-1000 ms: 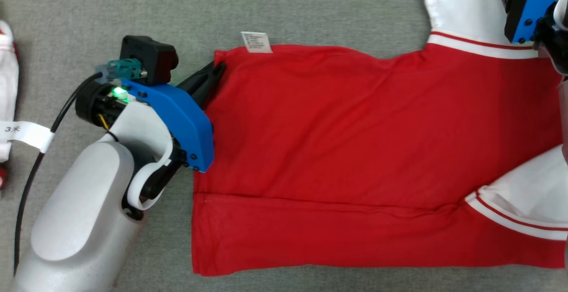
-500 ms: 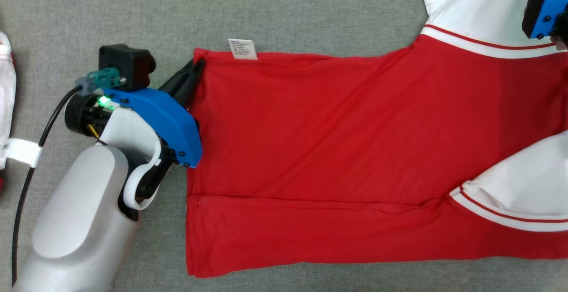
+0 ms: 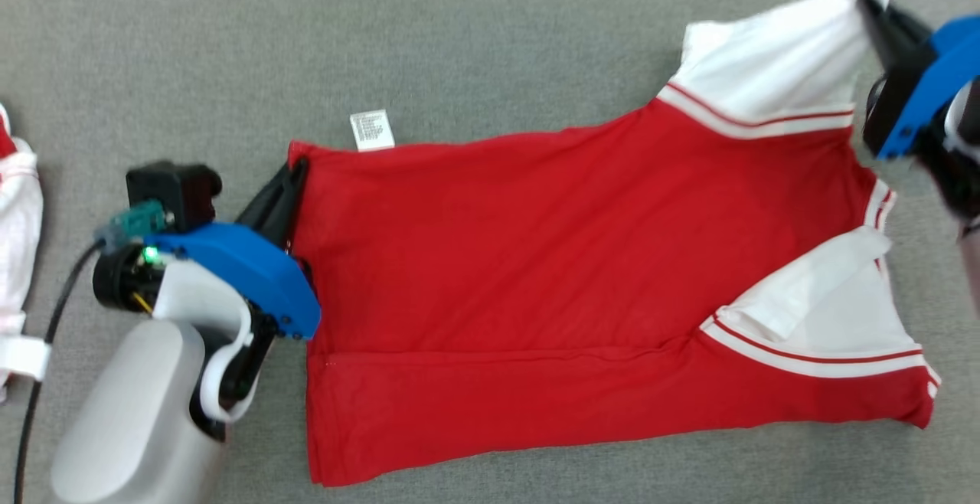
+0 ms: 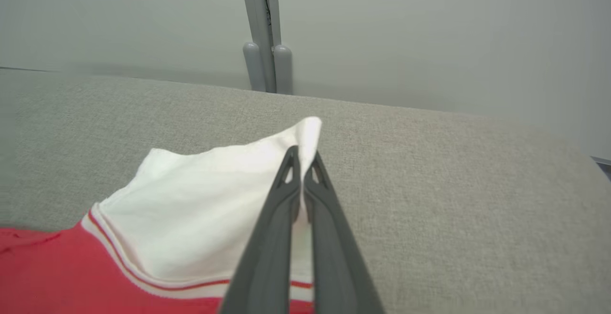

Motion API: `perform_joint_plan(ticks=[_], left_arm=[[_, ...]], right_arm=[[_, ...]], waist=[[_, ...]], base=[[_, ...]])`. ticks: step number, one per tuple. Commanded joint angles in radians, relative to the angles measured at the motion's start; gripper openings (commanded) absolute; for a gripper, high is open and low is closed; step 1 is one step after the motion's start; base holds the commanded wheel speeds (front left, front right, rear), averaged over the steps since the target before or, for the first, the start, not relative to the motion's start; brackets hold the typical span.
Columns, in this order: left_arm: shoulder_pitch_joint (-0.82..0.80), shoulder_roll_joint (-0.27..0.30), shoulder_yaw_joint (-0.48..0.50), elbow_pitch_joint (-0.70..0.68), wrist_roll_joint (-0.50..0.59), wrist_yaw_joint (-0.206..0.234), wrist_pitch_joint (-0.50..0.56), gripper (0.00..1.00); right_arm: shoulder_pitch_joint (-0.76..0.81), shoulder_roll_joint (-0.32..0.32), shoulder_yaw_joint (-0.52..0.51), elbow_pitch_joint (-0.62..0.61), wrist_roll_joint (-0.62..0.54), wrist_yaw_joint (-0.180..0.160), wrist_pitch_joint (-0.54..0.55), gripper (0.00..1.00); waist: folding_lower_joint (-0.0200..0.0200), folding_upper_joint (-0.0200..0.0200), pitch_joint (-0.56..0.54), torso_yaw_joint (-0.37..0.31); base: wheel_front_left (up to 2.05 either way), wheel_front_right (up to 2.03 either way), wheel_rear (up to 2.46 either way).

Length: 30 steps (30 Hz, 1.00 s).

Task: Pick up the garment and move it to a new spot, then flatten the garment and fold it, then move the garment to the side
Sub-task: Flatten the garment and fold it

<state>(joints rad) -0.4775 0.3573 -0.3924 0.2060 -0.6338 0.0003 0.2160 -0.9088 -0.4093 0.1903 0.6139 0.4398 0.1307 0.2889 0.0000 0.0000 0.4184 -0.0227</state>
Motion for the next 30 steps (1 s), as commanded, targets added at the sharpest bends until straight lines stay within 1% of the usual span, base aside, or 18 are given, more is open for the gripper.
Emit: perform_joint_plan(ticks=[1,8,10,12,16,22,24,25,26,27,28,29,30], left_arm=[[0.031,0.005,0.001,-0.006,-0.003,-0.001,-0.013,0.00],[0.171,0.012,-0.021,-0.042,-0.002,-0.001,-0.071,0.00],[0.209,0.020,-0.021,-0.057,0.001,0.001,-0.090,0.00],[0.258,0.032,-0.012,-0.066,0.006,0.016,-0.120,0.00],[0.299,0.032,-0.015,-0.054,0.007,0.025,-0.141,0.00],[0.323,0.023,-0.021,-0.024,0.012,0.029,-0.173,0.00],[0.324,0.022,-0.023,-0.009,0.015,0.024,-0.188,0.00],[0.324,0.022,-0.023,-0.009,0.015,0.024,-0.188,0.00],[0.326,0.019,-0.027,0.006,0.020,0.020,-0.198,0.30],[0.326,0.019,-0.027,0.006,0.020,0.020,-0.198,0.30],[0.330,0.020,-0.030,0.012,0.021,0.019,-0.199,0.58],[0.330,0.019,-0.031,0.014,0.022,0.020,-0.203,1.00],[0.332,0.019,-0.033,0.015,0.023,0.023,-0.206,1.00]], right_arm=[[0.048,-0.006,0.007,-0.016,0.028,0.000,-0.007,0.00],[0.263,-0.048,0.028,-0.147,0.128,0.000,0.003,0.00],[0.324,-0.060,0.015,-0.195,0.144,0.000,0.006,0.00],[0.411,-0.071,-0.019,-0.264,0.152,0.000,0.012,0.00],[0.519,-0.063,-0.080,-0.341,0.138,0.000,0.035,0.00],[0.675,-0.012,-0.168,-0.460,0.098,0.000,0.085,0.00],[0.719,0.011,-0.189,-0.494,0.079,0.000,0.101,0.00],[0.719,0.011,-0.189,-0.494,0.079,0.000,0.101,0.00],[0.756,0.032,-0.205,-0.519,0.062,0.000,0.116,0.00],[0.756,0.032,-0.205,-0.519,0.062,0.000,0.116,0.00],[0.774,0.041,-0.214,-0.527,0.052,0.000,0.124,0.39],[0.787,0.048,-0.224,-0.534,0.041,0.000,0.132,1.00],[0.799,0.053,-0.231,-0.541,0.029,0.000,0.140,1.00]], waist=[[0.0000,0.0000,-0.036,-0.023],[0.0000,0.0000,-0.116,-0.036],[0.0000,0.0000,-0.133,-0.038],[0.0000,0.0000,-0.149,-0.042],[0.0000,0.0000,-0.166,-0.045],[0.0000,0.0000,-0.183,-0.048],[0.0000,0.0000,-0.187,-0.050],[0.0000,0.0000,-0.187,-0.050],[0.0000,0.0000,-0.190,-0.053],[0.0000,0.0000,-0.190,-0.053],[0.0000,0.0000,-0.192,-0.055],[0.0000,0.0000,-0.193,-0.056],[0.0000,0.0000,-0.195,-0.057]], base=[[0.00,0.00,0.00],[0.00,0.00,0.00],[0.00,0.00,0.00],[0.00,0.00,0.00],[0.00,0.00,0.00],[0.00,0.00,0.00],[0.00,0.00,0.00],[0.00,0.00,0.00],[0.00,0.00,0.00],[0.00,0.00,0.00],[0.00,0.00,0.00],[0.00,0.00,0.00],[0.00,0.00,0.00]])
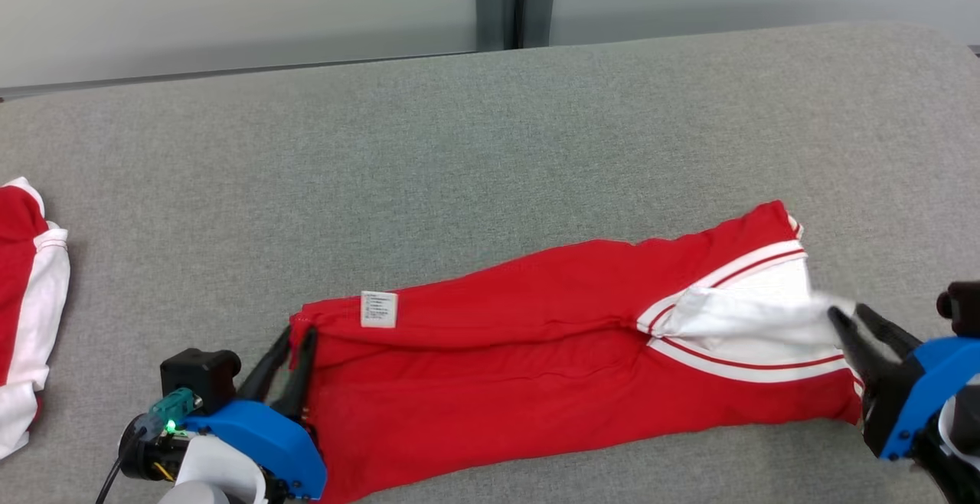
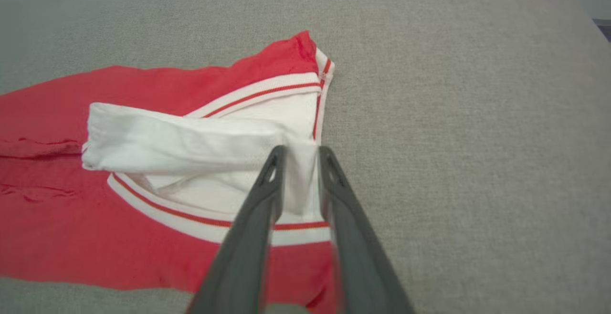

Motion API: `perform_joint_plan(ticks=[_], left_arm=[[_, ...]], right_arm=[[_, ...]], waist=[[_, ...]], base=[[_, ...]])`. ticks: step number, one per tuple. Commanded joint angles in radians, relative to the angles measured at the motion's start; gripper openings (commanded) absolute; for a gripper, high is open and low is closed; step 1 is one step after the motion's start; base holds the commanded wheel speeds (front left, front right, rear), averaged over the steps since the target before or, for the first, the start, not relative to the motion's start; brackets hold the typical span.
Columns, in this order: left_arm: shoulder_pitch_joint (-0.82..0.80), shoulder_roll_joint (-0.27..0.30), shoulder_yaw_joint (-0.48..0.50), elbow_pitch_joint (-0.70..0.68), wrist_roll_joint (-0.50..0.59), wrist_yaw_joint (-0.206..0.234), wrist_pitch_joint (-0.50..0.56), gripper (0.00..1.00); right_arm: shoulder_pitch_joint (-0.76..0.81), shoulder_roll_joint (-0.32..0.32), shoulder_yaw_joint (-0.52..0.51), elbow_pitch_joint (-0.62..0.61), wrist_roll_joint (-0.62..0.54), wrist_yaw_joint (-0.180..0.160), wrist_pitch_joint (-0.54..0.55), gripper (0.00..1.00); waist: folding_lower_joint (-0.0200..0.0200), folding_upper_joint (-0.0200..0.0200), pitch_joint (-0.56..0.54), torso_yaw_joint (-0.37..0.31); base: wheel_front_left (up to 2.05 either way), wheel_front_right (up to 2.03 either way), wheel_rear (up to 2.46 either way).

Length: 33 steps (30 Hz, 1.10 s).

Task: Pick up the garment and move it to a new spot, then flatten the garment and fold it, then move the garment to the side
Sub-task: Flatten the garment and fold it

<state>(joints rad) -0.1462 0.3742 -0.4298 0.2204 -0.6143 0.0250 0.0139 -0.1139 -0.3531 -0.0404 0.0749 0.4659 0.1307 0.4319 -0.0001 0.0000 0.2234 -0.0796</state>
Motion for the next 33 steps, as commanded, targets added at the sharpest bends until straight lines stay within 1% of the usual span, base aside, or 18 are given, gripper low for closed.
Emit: perform_joint_plan(ticks=[1,5,10,15,19,25,30,33], left_arm=[[0.005,0.002,0.003,0.001,0.007,0.001,-0.009,1.00],[0.023,-0.002,0.012,-0.001,0.017,0.015,-0.058,1.00],[0.018,-0.005,0.038,-0.007,0.043,0.037,-0.170,1.00],[-0.019,-0.015,0.059,0.018,0.068,0.053,-0.239,1.00],[-0.056,-0.027,0.072,0.047,0.080,0.053,-0.260,1.00],[-0.090,-0.047,0.076,0.086,0.080,0.044,-0.269,1.00],[-0.091,-0.053,0.075,0.104,0.070,0.042,-0.271,1.00],[-0.093,-0.055,0.074,0.107,0.068,0.040,-0.269,1.00]], right_arm=[[0.018,0.004,-0.009,-0.007,-0.011,0.000,0.006,1.00],[0.055,0.028,-0.053,-0.034,-0.035,0.000,0.032,1.00],[0.048,0.062,-0.106,-0.070,-0.055,0.000,0.073,1.00],[-0.012,0.114,-0.155,-0.034,-0.091,0.000,0.162,1.00],[-0.070,0.160,-0.190,0.046,-0.143,0.000,0.210,1.00],[-0.155,0.205,-0.217,0.189,-0.231,0.000,0.216,1.00],[-0.203,0.207,-0.222,0.293,-0.273,0.000,0.204,1.00],[-0.221,0.195,-0.207,0.346,-0.291,0.000,0.202,1.00]], waist=[[0.0001,0.0000,-0.002,0.000],[0.0001,0.0000,-0.018,0.005],[0.0001,0.0000,-0.041,0.016],[0.0001,0.0000,-0.054,0.026],[0.0001,0.0000,-0.051,0.037],[0.0001,0.0000,-0.031,0.060],[0.0001,0.0000,-0.017,0.077],[0.0001,0.0000,-0.008,0.085]], base=[[0.00,0.00,0.00],[0.00,0.00,0.00],[0.00,0.00,0.00],[0.00,0.00,0.00],[0.00,0.00,0.00],[0.00,0.00,0.00],[0.00,0.00,0.00],[0.00,0.00,0.00]])
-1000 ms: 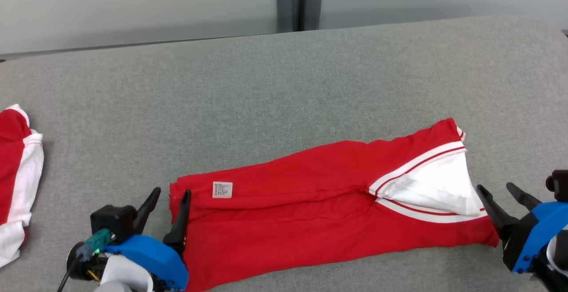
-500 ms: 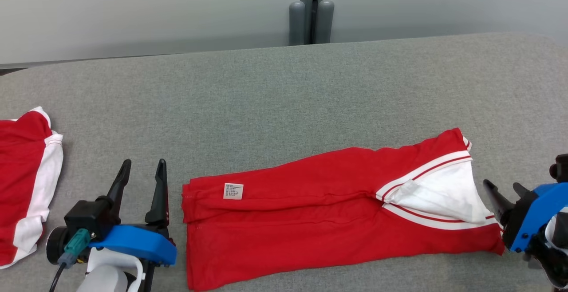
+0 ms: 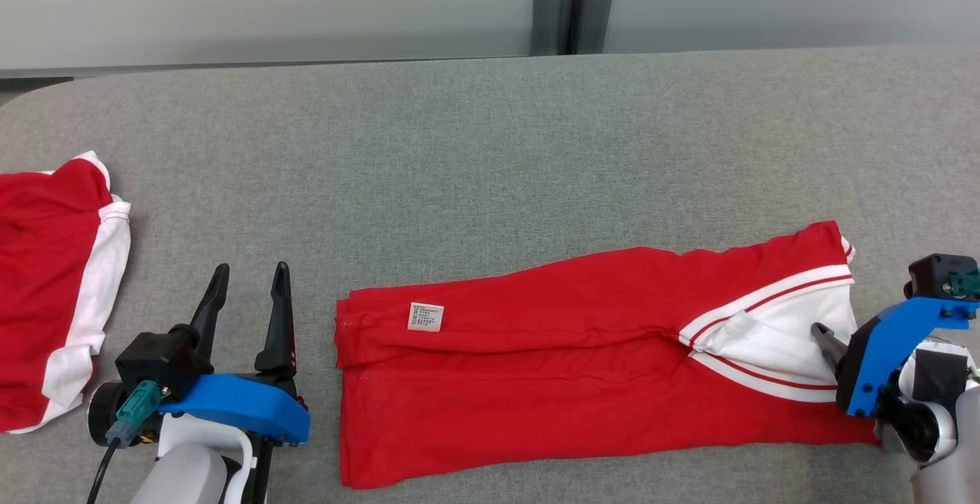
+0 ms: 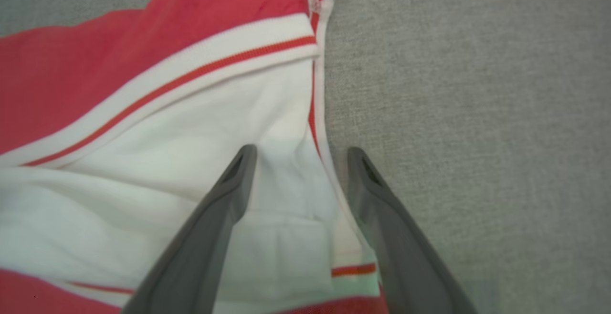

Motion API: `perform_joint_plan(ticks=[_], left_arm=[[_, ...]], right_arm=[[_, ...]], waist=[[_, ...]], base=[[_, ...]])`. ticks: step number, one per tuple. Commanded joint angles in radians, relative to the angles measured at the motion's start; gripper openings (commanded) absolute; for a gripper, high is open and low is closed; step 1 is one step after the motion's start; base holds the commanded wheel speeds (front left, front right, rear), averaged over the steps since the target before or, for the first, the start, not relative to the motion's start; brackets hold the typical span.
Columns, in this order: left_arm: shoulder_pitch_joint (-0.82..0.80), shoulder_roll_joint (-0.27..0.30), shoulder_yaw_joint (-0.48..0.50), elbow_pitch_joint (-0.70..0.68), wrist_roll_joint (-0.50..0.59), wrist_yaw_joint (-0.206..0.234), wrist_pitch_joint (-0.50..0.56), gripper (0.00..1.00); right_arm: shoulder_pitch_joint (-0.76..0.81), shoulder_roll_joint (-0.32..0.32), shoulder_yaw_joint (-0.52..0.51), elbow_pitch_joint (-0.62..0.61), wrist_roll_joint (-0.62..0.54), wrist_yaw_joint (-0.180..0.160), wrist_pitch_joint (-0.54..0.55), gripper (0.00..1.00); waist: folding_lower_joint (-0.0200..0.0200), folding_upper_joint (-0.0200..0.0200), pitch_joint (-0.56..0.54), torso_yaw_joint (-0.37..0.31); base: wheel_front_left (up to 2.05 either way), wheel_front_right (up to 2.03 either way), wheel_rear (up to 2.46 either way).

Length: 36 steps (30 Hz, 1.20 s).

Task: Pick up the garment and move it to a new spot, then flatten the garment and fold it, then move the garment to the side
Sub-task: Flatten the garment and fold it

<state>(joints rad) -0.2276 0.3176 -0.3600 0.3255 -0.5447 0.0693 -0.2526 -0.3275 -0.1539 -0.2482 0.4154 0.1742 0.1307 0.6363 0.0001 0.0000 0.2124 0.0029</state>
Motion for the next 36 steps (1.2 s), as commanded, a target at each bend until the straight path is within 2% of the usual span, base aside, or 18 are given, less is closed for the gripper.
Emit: perform_joint_plan(ticks=[1,5,6,7,8,14,18,27,31,36], left_arm=[[-0.013,0.001,0.005,0.002,-0.004,-0.005,-0.003,1.00],[-0.014,0.005,0.009,-0.003,-0.009,0.003,-0.003,1.00],[-0.015,0.006,0.009,-0.004,-0.010,0.003,-0.003,1.00],[-0.016,0.007,0.009,-0.005,-0.010,0.004,-0.002,1.00],[-0.016,0.008,0.010,-0.006,-0.010,0.005,-0.001,1.00],[0.000,0.012,0.010,-0.010,-0.018,0.014,0.003,1.00],[0.008,0.014,0.009,-0.014,-0.019,0.017,0.008,1.00],[0.027,0.018,0.007,-0.035,-0.021,0.028,0.004,1.00],[0.030,0.019,0.005,-0.037,-0.022,0.027,0.003,1.00],[0.032,0.021,-0.003,-0.034,-0.018,0.026,0.003,1.00]], right_arm=[[-0.013,-0.006,0.009,0.022,-0.001,0.000,-0.002,1.00],[-0.025,-0.009,0.047,0.066,0.009,0.000,0.008,1.00],[-0.027,-0.012,0.061,0.075,0.017,0.000,0.009,0.51],[-0.031,-0.013,0.072,0.081,0.024,0.000,0.005,0.28],[-0.037,-0.016,0.086,0.084,0.031,0.000,-0.004,0.00],[-0.061,-0.052,0.140,0.088,0.090,0.000,-0.042,0.00],[-0.047,-0.105,0.129,0.052,0.118,0.000,-0.067,0.00],[0.033,-0.245,-0.042,-0.074,0.086,0.000,-0.047,0.00],[0.060,-0.236,-0.084,-0.146,0.082,0.000,-0.020,0.00],[0.098,-0.189,-0.003,-0.281,0.110,0.000,0.029,0.00]], waist=[[-0.0001,0.0000,0.005,0.004],[-0.0001,0.0000,0.015,0.003],[-0.0001,0.0000,0.016,0.003],[-0.0001,0.0000,0.017,0.001],[-0.0001,0.0000,0.018,0.000],[-0.0001,0.0000,0.007,-0.023],[-0.0001,0.0000,-0.007,-0.037],[-0.0001,0.0000,-0.027,-0.059],[-0.0001,0.0000,-0.037,-0.064],[-0.0001,0.0000,-0.057,-0.064]], base=[[0.00,0.00,0.00],[0.00,0.00,0.00],[0.00,0.00,0.00],[0.00,0.00,0.00],[0.00,0.00,0.00],[0.00,0.00,0.00],[0.00,0.00,0.00],[0.00,0.00,0.00],[0.00,0.00,0.00],[0.00,0.00,0.00]])
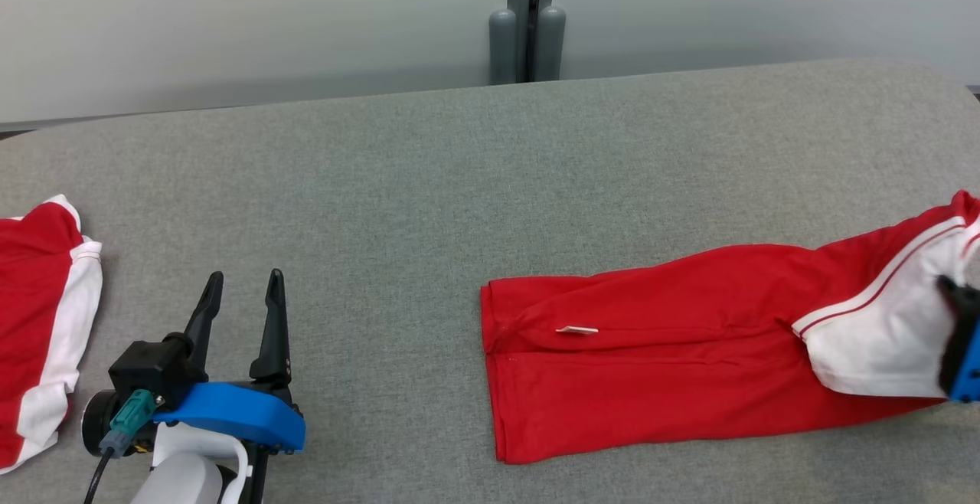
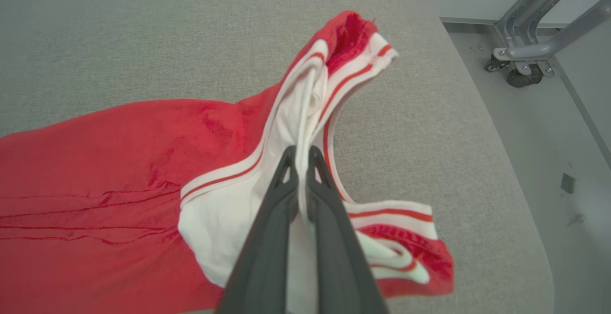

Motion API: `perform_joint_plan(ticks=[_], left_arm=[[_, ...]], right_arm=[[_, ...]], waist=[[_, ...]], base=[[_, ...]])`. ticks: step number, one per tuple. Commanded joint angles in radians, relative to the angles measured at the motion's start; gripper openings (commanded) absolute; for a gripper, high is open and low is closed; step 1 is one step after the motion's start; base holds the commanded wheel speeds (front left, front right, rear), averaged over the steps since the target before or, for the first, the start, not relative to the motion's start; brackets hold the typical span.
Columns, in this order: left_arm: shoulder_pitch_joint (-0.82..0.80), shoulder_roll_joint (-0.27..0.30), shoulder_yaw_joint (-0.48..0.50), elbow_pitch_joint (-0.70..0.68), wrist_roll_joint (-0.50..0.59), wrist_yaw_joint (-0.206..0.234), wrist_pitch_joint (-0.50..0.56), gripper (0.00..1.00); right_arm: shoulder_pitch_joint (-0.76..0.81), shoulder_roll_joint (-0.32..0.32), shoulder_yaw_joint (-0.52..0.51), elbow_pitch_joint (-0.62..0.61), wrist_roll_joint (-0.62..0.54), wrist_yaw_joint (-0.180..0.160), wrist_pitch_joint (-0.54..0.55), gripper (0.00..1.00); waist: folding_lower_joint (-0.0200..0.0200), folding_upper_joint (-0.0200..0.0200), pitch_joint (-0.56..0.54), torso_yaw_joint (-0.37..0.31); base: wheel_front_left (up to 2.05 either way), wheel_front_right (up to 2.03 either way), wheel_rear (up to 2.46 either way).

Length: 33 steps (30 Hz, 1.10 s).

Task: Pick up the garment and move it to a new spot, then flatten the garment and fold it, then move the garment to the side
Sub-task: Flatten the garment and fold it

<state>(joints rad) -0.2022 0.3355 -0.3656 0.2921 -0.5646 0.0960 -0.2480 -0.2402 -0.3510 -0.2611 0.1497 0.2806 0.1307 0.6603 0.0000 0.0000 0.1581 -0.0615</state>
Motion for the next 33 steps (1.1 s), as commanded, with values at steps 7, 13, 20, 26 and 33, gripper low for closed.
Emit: perform_joint_plan(ticks=[7,13,20,26,33], left_arm=[[-0.003,0.005,-0.013,-0.006,0.009,0.001,0.004,1.00],[-0.024,-0.005,-0.029,-0.011,0.013,-0.006,0.007,1.00],[-0.043,-0.017,-0.047,0.007,0.009,-0.022,0.004,1.00],[-0.055,-0.026,-0.051,0.025,0.007,-0.028,-0.001,1.00],[-0.027,-0.022,-0.043,0.038,0.003,-0.022,-0.006,1.00]], right_arm=[[0.040,0.121,0.281,-0.203,0.036,0.000,0.080,0.00],[-0.023,0.180,0.511,-0.169,0.050,0.000,0.078,0.00],[-0.105,0.258,0.600,0.011,0.039,0.000,0.018,0.00],[-0.148,0.286,0.607,0.123,0.041,0.000,-0.028,0.49],[-0.162,0.288,0.606,-0.001,0.162,0.000,-0.130,1.00]], waist=[[0.0000,0.0000,-0.017,0.014],[0.0000,0.0000,-0.003,0.046],[0.0000,0.0000,0.021,0.090],[0.0000,0.0000,0.027,0.112],[0.0000,0.0000,0.003,0.094]], base=[[0.00,0.00,0.00],[0.00,0.00,0.00],[0.00,0.00,0.00],[0.00,0.00,0.00],[0.00,0.00,0.00]])
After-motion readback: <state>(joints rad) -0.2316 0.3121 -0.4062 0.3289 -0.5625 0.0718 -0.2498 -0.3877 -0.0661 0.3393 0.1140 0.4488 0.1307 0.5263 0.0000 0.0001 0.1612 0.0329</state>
